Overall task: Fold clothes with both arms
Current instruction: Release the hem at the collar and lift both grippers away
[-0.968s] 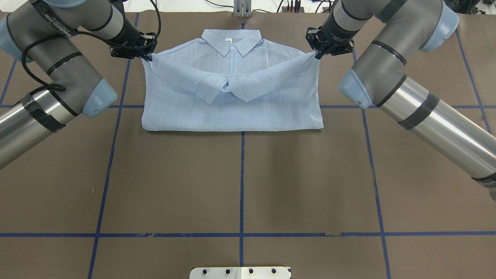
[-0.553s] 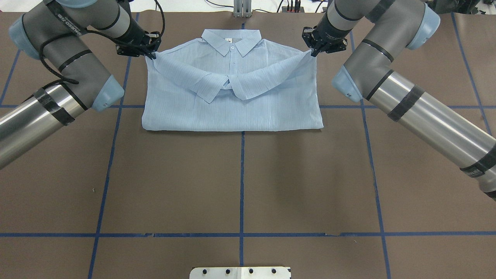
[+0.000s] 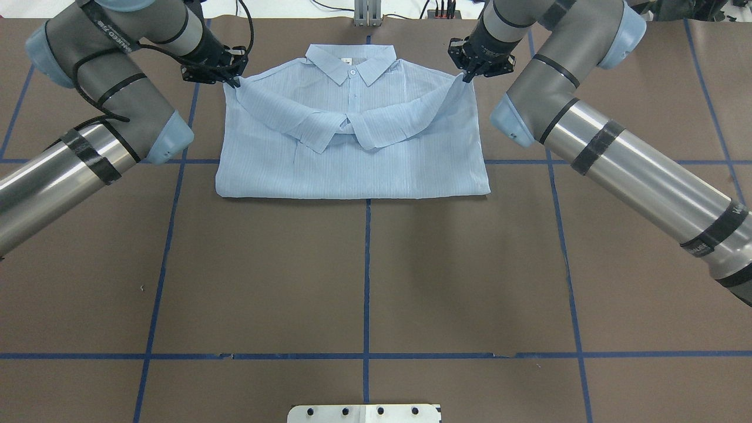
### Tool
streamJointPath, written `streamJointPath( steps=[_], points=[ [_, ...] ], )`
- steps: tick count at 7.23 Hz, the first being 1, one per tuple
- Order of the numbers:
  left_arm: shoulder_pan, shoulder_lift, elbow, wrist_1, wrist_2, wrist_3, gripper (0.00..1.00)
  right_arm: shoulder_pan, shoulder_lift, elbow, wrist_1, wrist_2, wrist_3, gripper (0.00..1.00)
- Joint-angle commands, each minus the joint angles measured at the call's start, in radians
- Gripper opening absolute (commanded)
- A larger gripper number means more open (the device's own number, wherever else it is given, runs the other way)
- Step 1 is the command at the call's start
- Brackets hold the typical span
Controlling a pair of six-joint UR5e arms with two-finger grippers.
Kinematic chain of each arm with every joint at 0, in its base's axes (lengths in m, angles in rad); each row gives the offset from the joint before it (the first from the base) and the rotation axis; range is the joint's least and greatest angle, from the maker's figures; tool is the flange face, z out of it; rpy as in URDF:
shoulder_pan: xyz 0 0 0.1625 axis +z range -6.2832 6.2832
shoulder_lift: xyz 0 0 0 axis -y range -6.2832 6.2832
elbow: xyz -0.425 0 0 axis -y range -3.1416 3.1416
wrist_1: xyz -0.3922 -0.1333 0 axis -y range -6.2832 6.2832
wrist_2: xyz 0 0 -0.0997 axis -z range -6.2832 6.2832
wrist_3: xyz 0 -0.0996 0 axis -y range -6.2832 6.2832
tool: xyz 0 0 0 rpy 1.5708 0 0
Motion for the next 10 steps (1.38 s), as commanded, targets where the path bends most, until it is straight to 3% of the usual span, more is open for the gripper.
streamJointPath(
  steps=[1, 3, 6, 7, 9, 10],
  points=[
    [0.000, -0.002, -0.003, -0.012, 0.001, -0.017, 1.00, -0.006, -0.001, -0.001, 0.001, -0.005, -0.025, 1.00],
    [-0.003, 0.002, -0.012, -0.008, -0.002, -0.018, 1.00, -0.005, -0.018, 0.011, 0.002, 0.002, -0.066, 1.00],
    [-0.008, 0.010, -0.096, 0.060, -0.002, -0.019, 1.00, -0.123, -0.278, 0.253, 0.105, -0.004, -0.051, 1.00],
    [-0.008, 0.010, -0.103, 0.060, 0.000, -0.048, 1.00, -0.152, -0.338, 0.280, 0.105, 0.001, -0.053, 1.00],
    [-0.008, 0.027, -0.126, 0.060, 0.001, -0.054, 1.00, -0.181, -0.348, 0.294, 0.091, -0.007, -0.051, 0.99],
    [-0.009, 0.037, -0.138, 0.060, 0.001, -0.054, 1.00, -0.184, -0.348, 0.292, 0.091, -0.004, -0.051, 0.88]
  ],
)
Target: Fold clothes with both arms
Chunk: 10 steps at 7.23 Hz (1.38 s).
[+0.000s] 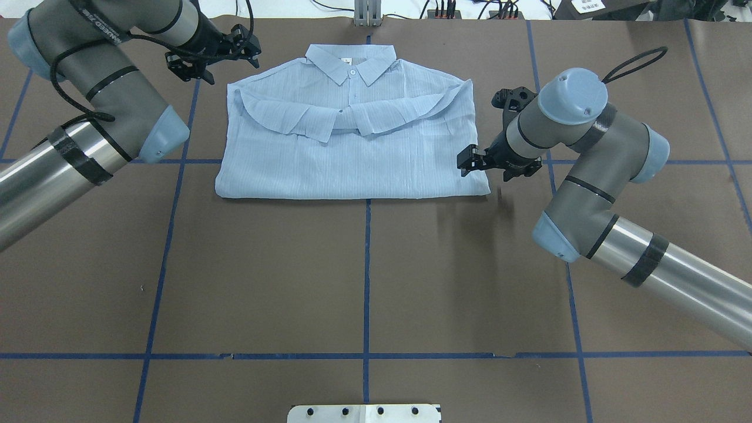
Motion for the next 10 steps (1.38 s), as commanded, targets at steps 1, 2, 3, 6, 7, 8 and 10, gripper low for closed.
streamJointPath(
  steps=[1, 2, 3, 6, 7, 8, 10],
  points=[
    [-0.001, 0.015, -0.015, 0.000, 0.000, -0.002, 1.00, -0.010, -0.004, 0.000, -0.004, 0.004, -0.001, 0.59],
    [-0.001, 0.016, -0.015, 0.000, 0.000, -0.002, 0.99, -0.010, -0.004, 0.002, -0.004, 0.007, -0.003, 0.25],
    [0.001, 0.025, -0.015, -0.003, 0.000, 0.000, 0.99, -0.015, -0.005, 0.002, -0.004, 0.006, -0.004, 0.00],
    [0.001, 0.027, -0.015, -0.004, 0.003, 0.001, 0.98, -0.010, -0.007, 0.015, -0.002, 0.003, -0.001, 0.00],
    [-0.001, 0.027, -0.017, -0.003, 0.005, 0.001, 0.98, -0.007, -0.049, 0.078, -0.004, 0.009, -0.001, 0.00],
    [-0.001, 0.041, -0.040, -0.003, 0.005, 0.001, 0.98, -0.007, -0.153, 0.194, -0.005, 0.012, -0.001, 0.00],
    [-0.003, 0.091, -0.129, 0.016, 0.003, -0.002, 0.98, -0.029, -0.380, 0.479, -0.080, 0.032, -0.003, 0.00]
  ],
)
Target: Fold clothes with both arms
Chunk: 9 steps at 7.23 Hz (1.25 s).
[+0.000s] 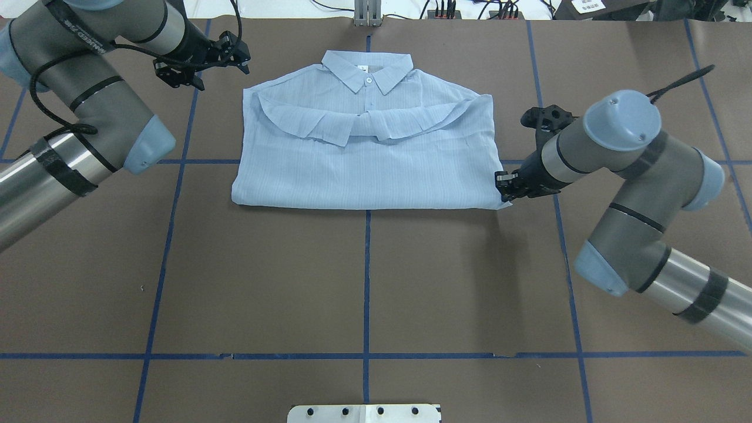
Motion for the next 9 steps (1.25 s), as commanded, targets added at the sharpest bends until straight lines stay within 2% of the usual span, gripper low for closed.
streamJointPath(
  steps=[1, 3, 4, 6, 7, 8, 9],
  points=[
    [-0.001, 0.027, -0.078, 0.046, 0.000, -0.002, 0.98, -0.062, -0.261, 0.324, -0.083, 0.029, -0.001, 0.00],
    [0.000, 0.075, -0.142, 0.056, 0.003, -0.018, 0.98, -0.184, -0.476, 0.521, -0.078, 0.099, 0.001, 0.00],
    [0.000, 0.090, -0.167, 0.056, 0.004, -0.028, 0.98, -0.302, -0.515, 0.554, -0.077, 0.101, 0.006, 0.00],
    [0.007, 0.131, -0.233, 0.056, 0.004, -0.042, 0.98, -0.515, -0.508, 0.582, -0.071, 0.062, 0.119, 0.00],
    [0.008, 0.144, -0.255, 0.057, 0.003, -0.042, 0.99, -0.548, -0.506, 0.583, -0.071, 0.060, 0.119, 0.47],
    [0.019, 0.144, -0.256, 0.059, 0.003, -0.042, 0.99, -0.532, -0.456, 0.582, -0.071, 0.058, 0.119, 0.99],
    [0.061, 0.144, -0.268, 0.062, 0.001, -0.045, 0.99, -0.454, -0.380, 0.571, -0.071, 0.057, 0.119, 1.00]
  ],
)
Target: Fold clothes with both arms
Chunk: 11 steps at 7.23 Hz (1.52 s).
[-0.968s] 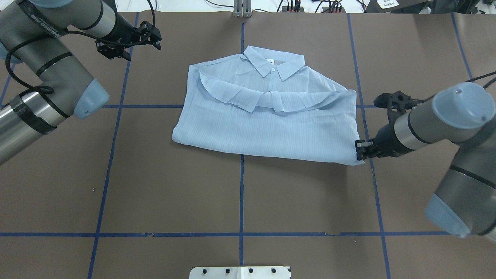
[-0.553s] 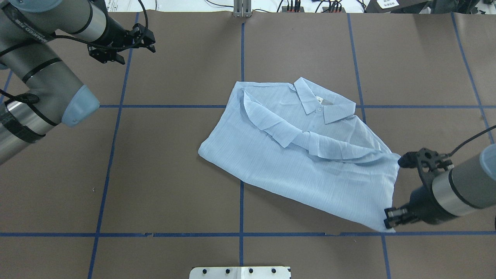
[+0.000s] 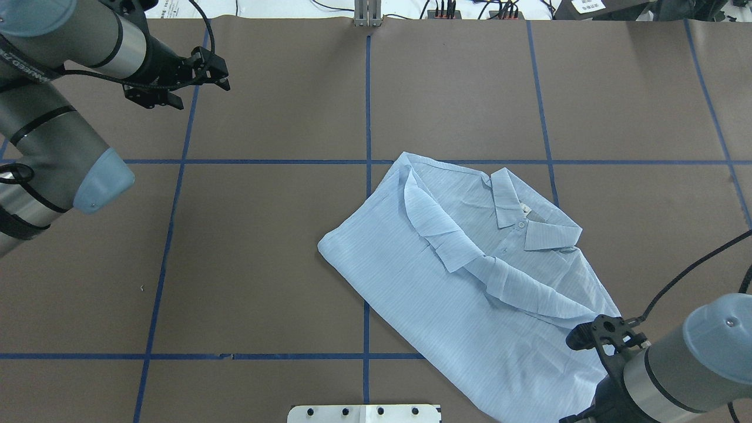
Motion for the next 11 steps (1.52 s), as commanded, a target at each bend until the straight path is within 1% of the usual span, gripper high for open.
streamJointPath(
  steps=[1, 2, 3, 4, 5, 7, 8, 11],
  points=[
    [0.096, -0.003, -0.016, 0.003, 0.000, -0.076, 0.99, 0.158, 0.156, -0.021, -0.001, -0.003, 0.003, 1.00],
    [0.171, -0.013, -0.016, 0.003, 0.005, -0.157, 0.99, 0.247, 0.199, -0.021, 0.000, -0.003, 0.003, 1.00],
    [0.231, -0.039, -0.016, 0.006, 0.041, -0.230, 0.99, 0.320, 0.227, -0.023, 0.000, -0.003, 0.003, 1.00],
    [0.322, -0.074, 0.002, 0.038, 0.105, -0.290, 0.99, 0.372, 0.232, -0.024, 0.000, -0.003, 0.003, 1.00],
    [0.361, -0.126, 0.027, 0.079, 0.150, -0.296, 0.99, 0.394, 0.233, -0.026, 0.000, -0.005, 0.001, 1.00],
    [0.395, -0.169, 0.108, 0.077, 0.160, -0.332, 0.97, 0.403, 0.255, -0.032, 0.000, -0.011, 0.001, 1.00],
    [0.418, -0.172, 0.131, 0.071, 0.186, -0.334, 0.96, 0.403, 0.256, -0.032, 0.000, -0.017, 0.001, 1.00],
    [0.458, -0.166, 0.141, 0.072, 0.189, -0.336, 0.93, 0.409, 0.259, -0.030, 0.000, -0.018, 0.003, 1.00]
  ],
)
